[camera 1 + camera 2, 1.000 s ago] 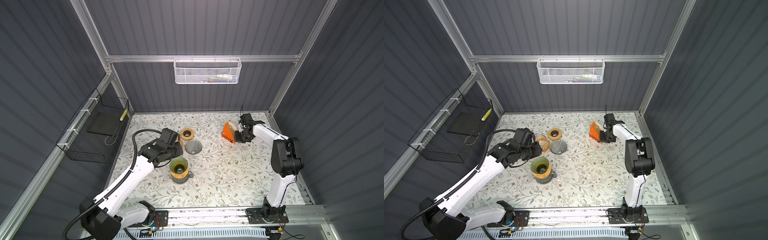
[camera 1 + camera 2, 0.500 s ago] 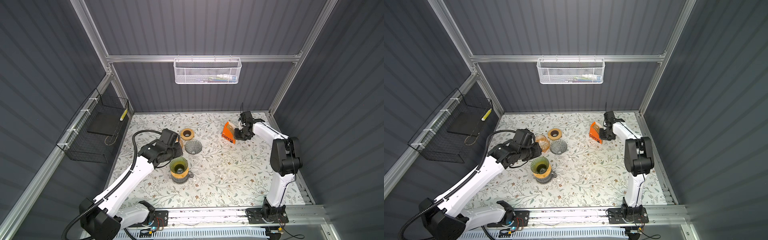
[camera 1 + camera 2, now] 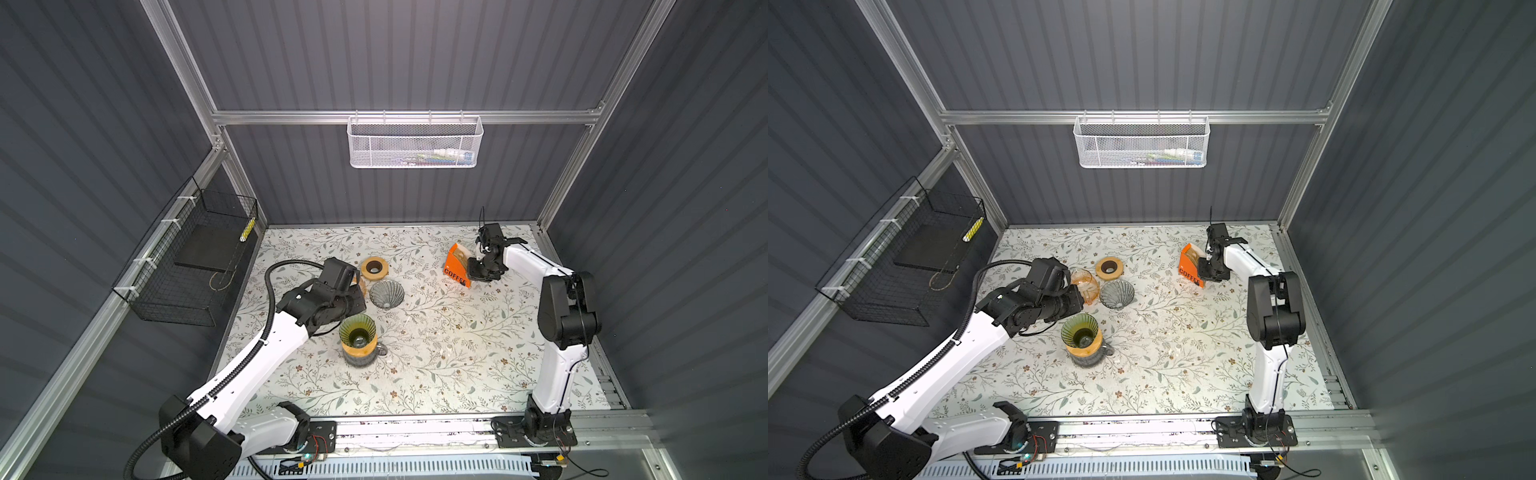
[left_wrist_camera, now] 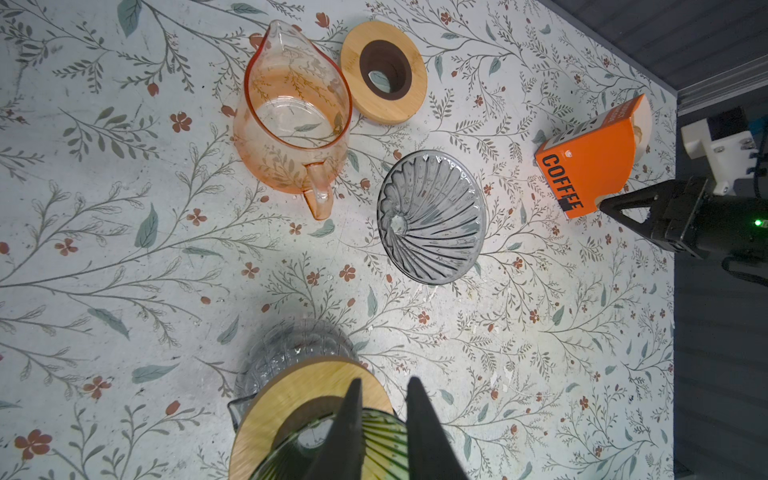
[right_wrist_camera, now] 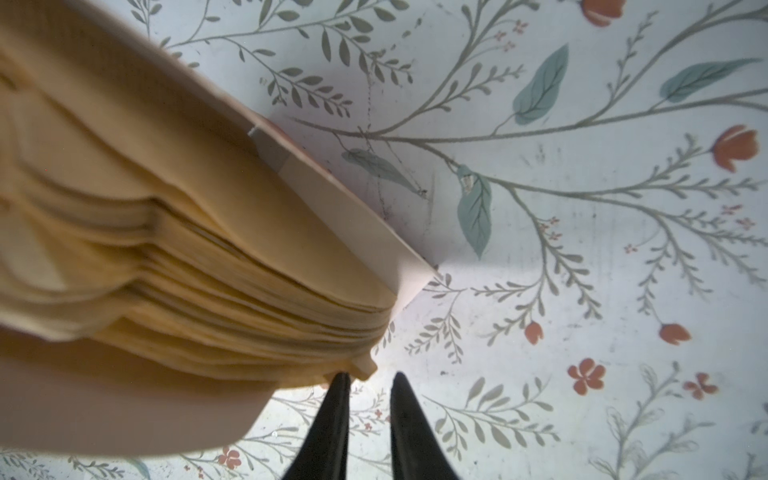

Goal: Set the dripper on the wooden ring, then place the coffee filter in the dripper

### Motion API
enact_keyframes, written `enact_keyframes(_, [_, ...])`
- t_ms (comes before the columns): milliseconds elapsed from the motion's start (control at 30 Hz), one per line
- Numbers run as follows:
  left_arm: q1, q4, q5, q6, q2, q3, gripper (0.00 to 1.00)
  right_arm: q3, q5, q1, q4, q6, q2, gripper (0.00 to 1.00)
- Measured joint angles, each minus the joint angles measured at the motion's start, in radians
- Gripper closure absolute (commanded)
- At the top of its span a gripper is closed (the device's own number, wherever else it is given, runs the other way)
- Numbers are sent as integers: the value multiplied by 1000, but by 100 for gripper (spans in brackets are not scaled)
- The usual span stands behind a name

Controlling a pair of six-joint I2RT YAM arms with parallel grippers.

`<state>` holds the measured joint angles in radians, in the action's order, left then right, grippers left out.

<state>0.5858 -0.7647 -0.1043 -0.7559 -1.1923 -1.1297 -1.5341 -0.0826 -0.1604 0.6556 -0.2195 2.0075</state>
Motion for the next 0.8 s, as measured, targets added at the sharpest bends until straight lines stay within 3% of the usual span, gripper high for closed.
enact_keyframes(800, [0,0,-1,0,0,0,79,-22,0,-6,3,-1,31,79])
